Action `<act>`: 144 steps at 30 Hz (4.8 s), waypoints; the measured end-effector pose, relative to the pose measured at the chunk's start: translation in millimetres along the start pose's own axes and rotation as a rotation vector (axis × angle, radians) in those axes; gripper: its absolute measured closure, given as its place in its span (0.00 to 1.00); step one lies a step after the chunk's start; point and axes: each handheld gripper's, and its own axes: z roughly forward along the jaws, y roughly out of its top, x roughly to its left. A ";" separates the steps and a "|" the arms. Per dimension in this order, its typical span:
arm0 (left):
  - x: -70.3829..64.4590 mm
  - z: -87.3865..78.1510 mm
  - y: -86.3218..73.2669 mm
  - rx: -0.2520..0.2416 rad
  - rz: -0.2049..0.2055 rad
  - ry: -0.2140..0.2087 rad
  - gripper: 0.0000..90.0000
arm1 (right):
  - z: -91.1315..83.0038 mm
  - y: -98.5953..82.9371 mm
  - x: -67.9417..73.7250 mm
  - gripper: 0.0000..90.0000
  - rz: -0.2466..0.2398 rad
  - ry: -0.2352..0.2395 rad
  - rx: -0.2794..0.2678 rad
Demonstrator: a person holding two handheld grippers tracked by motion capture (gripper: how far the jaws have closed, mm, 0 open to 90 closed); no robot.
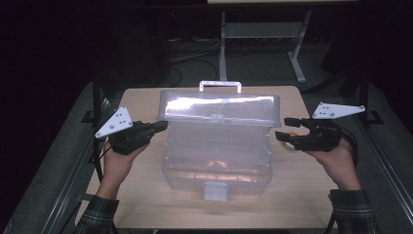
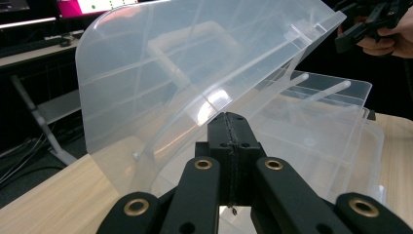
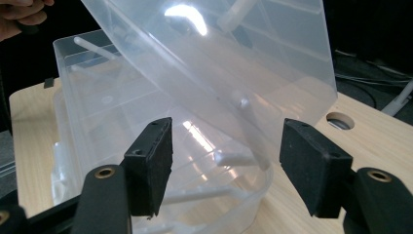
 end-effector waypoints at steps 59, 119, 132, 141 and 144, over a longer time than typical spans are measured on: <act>-14.0 -25.9 -11.5 0.037 -0.038 -0.055 0.76 | 9.6 24.0 -8.1 0.67 -0.011 -0.052 -0.048; -85.4 73.9 -57.9 0.428 0.087 -0.389 0.81 | 8.8 28.0 -13.1 0.74 -0.001 -0.050 -0.047; -85.9 73.8 -57.8 0.433 0.095 -0.377 0.87 | 10.2 30.8 -15.1 0.76 0.004 -0.064 -0.057; -89.3 74.1 -58.7 0.421 0.084 -0.393 0.89 | 12.8 32.9 -13.9 0.83 -0.009 -0.097 -0.059; -89.8 73.9 -58.8 0.419 0.087 -0.391 0.89 | 14.1 34.3 -12.8 0.85 -0.027 -0.127 -0.057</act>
